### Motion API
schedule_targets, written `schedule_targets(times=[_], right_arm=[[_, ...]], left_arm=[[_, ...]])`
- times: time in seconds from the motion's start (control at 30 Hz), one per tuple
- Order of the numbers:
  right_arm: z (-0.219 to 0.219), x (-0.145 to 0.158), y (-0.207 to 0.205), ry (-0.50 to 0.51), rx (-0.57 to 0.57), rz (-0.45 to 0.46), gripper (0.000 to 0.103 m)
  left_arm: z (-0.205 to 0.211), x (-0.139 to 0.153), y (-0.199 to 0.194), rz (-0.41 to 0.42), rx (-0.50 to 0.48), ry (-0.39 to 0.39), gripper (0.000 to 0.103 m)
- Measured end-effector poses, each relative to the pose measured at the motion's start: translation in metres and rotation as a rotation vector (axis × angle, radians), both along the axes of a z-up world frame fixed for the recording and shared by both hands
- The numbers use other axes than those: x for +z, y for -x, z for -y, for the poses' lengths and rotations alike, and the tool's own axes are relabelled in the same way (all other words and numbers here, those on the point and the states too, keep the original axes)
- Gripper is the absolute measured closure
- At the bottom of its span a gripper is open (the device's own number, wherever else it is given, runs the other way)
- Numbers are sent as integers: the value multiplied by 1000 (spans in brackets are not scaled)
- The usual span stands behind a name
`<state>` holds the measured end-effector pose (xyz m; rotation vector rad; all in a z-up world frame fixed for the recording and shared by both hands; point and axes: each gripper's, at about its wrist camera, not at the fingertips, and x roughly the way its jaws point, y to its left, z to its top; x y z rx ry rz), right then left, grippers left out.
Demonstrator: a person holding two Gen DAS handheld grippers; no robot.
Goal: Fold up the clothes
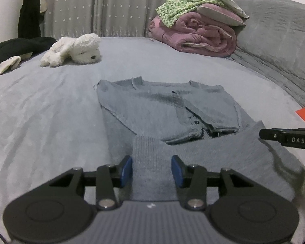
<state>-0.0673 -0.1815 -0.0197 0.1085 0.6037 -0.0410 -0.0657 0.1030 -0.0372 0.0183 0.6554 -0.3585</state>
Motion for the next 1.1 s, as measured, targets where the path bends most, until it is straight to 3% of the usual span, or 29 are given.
schedule_targets(times=[0.23, 0.43, 0.57, 0.7, 0.83, 0.93, 1.1], right_arm=[[10, 5, 7, 12, -24, 0, 57], [26, 8, 16, -33, 18, -36, 56], [54, 3, 28, -207, 53, -122, 56], [94, -10, 41, -474, 53, -224, 56], [125, -14, 57, -670, 48, -227, 56], [132, -11, 68, -707, 56, -210, 56], [119, -3, 75, -630, 103, -219, 56]], left_arm=[[-9, 9, -2, -18, 14, 29, 57], [-33, 9, -7, -148, 1, 135, 57], [-60, 1, -9, -262, -11, 226, 56], [-92, -11, -11, -382, -20, 379, 58], [-115, -17, -3, -417, -38, 479, 64], [-118, -15, 9, -379, -93, 475, 67], [-92, -16, 23, -360, -191, 351, 67]])
